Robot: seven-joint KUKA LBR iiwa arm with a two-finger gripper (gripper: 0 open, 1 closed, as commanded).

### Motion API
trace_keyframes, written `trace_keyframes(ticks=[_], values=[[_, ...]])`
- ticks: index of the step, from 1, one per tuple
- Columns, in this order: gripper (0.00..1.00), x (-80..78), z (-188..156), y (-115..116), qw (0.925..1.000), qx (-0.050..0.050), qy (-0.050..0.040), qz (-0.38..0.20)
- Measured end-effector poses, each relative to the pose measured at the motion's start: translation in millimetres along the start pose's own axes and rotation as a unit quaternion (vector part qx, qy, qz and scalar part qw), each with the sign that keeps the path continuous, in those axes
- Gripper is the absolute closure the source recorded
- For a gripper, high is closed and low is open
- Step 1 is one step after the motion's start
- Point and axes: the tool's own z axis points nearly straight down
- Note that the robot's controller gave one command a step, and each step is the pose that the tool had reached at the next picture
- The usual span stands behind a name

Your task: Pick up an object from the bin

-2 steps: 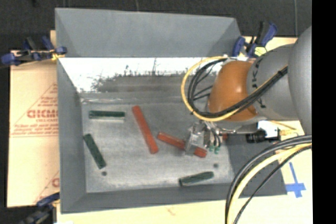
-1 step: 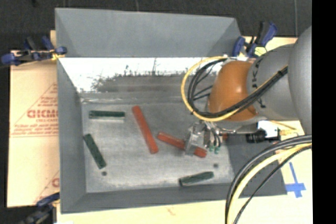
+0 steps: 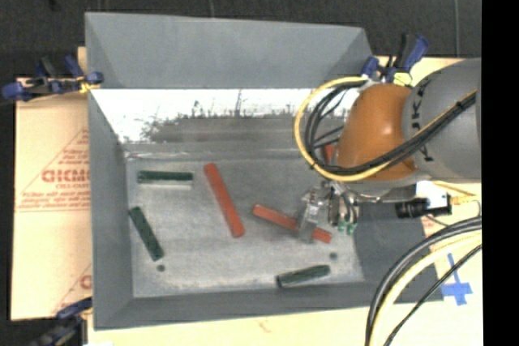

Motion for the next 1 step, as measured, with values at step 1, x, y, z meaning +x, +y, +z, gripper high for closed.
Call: trace_keyframes(ticks=[1], values=[[1.0,25.6,-140.2,26.3,0.9997,-0.001,-0.0045,0.026]])
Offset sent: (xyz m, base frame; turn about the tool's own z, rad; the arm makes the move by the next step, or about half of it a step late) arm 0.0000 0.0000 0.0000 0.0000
